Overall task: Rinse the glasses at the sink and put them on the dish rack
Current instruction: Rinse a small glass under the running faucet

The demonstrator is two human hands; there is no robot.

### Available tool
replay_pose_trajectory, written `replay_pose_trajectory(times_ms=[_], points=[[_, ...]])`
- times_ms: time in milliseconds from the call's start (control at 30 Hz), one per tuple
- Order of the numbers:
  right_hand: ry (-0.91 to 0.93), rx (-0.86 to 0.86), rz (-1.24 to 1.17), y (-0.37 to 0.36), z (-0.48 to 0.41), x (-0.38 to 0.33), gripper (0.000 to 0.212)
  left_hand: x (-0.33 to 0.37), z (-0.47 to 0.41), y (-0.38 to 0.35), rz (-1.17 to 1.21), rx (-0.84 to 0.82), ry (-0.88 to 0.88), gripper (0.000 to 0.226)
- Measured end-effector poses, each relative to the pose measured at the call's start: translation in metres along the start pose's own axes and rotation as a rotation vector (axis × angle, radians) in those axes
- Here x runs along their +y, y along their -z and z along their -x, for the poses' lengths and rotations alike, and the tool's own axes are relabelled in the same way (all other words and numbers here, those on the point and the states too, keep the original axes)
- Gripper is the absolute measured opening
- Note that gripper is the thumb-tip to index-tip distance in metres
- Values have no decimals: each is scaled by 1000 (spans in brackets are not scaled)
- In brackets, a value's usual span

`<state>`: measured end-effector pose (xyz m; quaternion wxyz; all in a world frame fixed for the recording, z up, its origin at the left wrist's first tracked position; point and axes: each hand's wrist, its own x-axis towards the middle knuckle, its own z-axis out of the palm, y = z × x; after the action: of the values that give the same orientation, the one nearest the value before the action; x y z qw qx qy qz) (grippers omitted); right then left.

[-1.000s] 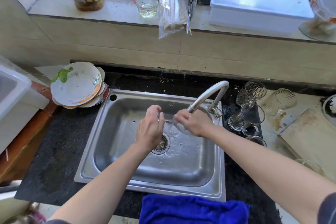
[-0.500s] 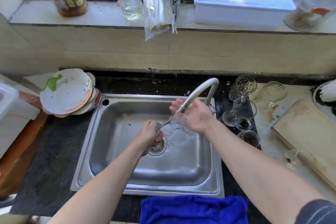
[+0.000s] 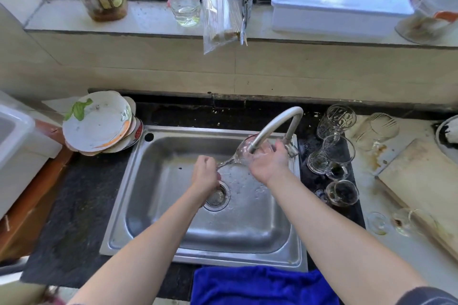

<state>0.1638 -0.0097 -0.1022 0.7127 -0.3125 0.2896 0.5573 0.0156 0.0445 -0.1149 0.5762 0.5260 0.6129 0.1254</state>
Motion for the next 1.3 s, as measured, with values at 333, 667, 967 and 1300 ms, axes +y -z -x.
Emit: replay_pose_trajectory(times_ms=[333, 667, 967, 1300], points=[[45, 156, -69, -8, 7, 20, 74, 0, 25, -18, -258, 231, -442, 13], [245, 433, 120, -20, -8, 32, 68, -10, 35, -10, -395, 308, -482, 21], [1160, 75, 1941, 24, -24, 20, 39, -1, 26, -2, -392, 180, -209, 20], [432, 24, 1778, 9, -9, -19, 32, -17, -4, 17, -185, 5, -60, 13]])
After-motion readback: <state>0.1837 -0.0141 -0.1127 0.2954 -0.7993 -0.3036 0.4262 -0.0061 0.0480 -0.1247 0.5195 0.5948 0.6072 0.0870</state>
